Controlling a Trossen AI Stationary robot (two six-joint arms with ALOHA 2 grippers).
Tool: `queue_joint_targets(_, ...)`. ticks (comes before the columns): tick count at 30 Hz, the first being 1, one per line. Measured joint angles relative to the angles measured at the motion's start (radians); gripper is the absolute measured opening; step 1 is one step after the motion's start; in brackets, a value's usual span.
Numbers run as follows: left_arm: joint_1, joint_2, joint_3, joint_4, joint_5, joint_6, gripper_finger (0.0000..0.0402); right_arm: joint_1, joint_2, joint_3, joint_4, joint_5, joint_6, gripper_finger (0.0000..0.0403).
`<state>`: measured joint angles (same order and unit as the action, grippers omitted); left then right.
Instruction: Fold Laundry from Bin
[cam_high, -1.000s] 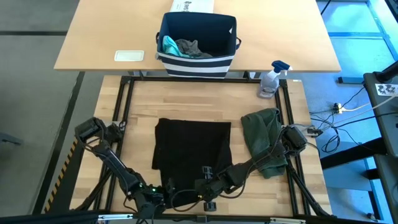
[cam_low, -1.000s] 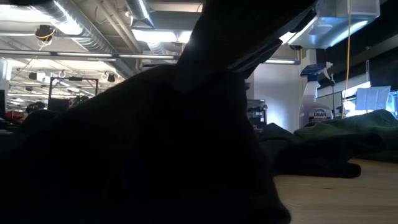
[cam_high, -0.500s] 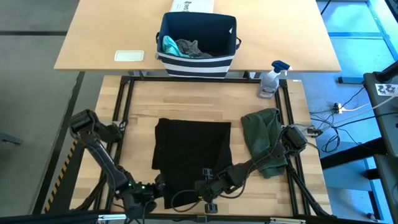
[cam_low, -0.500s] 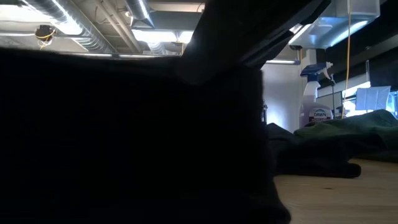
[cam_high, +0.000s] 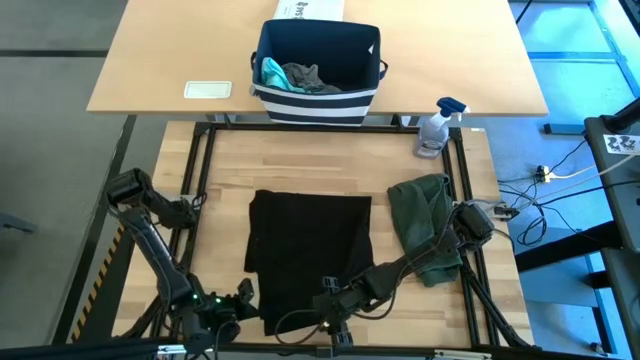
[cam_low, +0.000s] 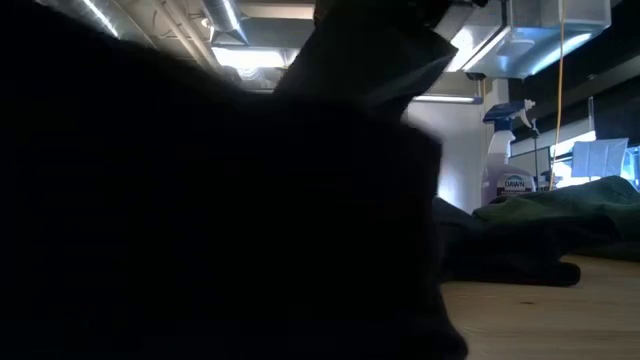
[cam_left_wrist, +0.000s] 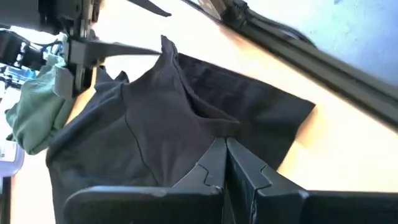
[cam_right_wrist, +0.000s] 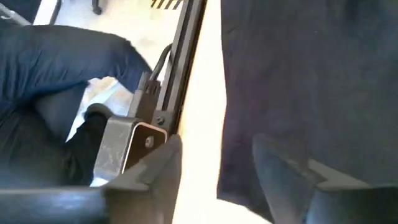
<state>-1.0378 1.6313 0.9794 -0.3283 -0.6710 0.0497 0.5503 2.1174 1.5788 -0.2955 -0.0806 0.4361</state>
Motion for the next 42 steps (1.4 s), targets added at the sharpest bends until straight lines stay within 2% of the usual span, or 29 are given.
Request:
queue_joint_targets(3,-0.011,-0.004,0.0,-0.001,0.001,-0.029,0.0,0.0,-0.001,0.021,-0.048,0.056,-0.022,0.0228)
queue_joint_targets(6,-0.023,-0.002,0.0,-0.001,0.012,-0.067,0.0,-0.001,-0.001,0.053,-0.141,0.105,-0.039,0.0239)
queue_joint_targets(16,-0.031,0.038,0.0,-0.012,0.14,-0.147,0.0002,-0.001,-0.002,0.093,-0.222,0.162,-0.052,0.0241)
queue_joint_targets(24,-0.021,0.04,0.0,0.062,0.172,-0.173,0.0044,-0.001,-0.002,0.093,-0.233,0.169,-0.052,0.0241)
queue_joint_targets(27,-0.022,0.04,0.0,0.059,0.143,-0.145,0.006,-0.001,-0.002,0.093,-0.233,0.171,-0.052,0.0241)
queue_joint_targets(34,-0.004,0.04,0.0,-0.001,-0.068,-0.118,0.0074,0.02,-0.002,0.088,-0.315,0.244,-0.077,0.0241)
queue_joint_targets(38,0.042,0.04,0.0,-0.096,-0.072,-0.125,0.0075,0.059,-0.001,0.065,-0.313,0.334,-0.085,0.0241)
queue_joint_targets(42,0.11,0.04,-0.03,-0.113,-0.061,-0.117,0.0075,0.1,0.006,0.062,-0.305,0.46,-0.128,0.0241)
